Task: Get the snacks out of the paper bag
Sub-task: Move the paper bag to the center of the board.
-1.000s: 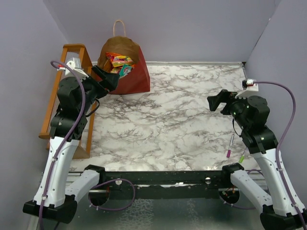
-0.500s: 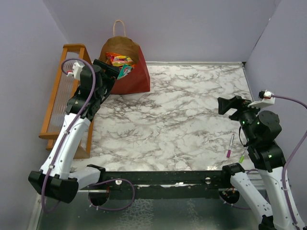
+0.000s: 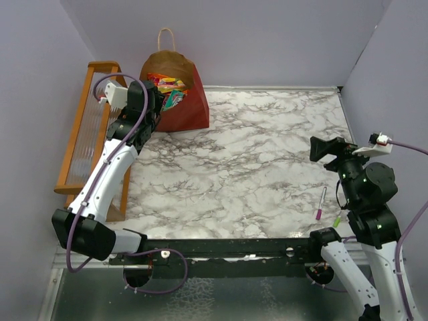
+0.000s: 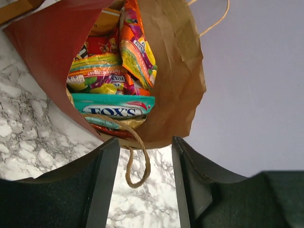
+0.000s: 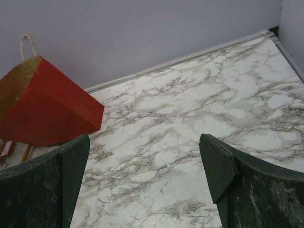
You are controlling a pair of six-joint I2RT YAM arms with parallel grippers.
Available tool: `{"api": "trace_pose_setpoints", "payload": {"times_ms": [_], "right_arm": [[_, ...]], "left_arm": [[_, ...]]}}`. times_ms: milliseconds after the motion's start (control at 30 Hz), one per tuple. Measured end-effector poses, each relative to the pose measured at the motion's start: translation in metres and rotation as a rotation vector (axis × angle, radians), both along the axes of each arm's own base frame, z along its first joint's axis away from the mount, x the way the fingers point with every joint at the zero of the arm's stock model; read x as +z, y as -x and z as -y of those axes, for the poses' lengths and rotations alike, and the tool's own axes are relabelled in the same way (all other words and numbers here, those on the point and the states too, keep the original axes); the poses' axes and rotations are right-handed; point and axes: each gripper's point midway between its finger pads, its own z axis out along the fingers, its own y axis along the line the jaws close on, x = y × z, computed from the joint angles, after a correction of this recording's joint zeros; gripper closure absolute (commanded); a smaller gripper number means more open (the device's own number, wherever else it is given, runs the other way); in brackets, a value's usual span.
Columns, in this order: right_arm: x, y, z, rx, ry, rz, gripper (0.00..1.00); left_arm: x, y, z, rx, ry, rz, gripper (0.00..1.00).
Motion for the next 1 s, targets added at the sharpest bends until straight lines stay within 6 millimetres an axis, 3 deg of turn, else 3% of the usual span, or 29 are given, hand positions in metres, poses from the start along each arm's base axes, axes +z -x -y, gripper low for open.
{"api": "trace_pose_setpoints", "payload": {"times_ms": [233,367,533,700,867,1000], "right_arm": [[0.004,0.005,0.003,-0.008,-0.004,0.019,0.01],[0.007,0.007,0.004,-0.011,-0.005,0.02,0.01],[0.006,0.011,0.005,-0.015,-0.007,0.015,0.01],[0.001,0.012,0.004,-0.014,-0.02,-0.004,0.01],[0.001,0.012,0.002,-0.004,-0.031,-0.005,0.01],[0.001,0.011,-0.001,0.012,-0.036,-0.009,0.01]], "left_arm": [[-0.005,-0.009,0.0,0.022,0.008,0.003,0.67],[-0.008,-0.013,0.002,0.017,0.012,0.0,0.87],[-0.01,-0.013,0.013,-0.042,0.031,0.007,0.94],[-0.034,-0.003,0.036,-0.182,0.059,-0.028,0.96],[-0.05,0.015,0.064,-0.388,0.057,-0.059,0.99],[-0.041,0.038,0.081,-0.545,0.044,-0.032,0.99]]}}
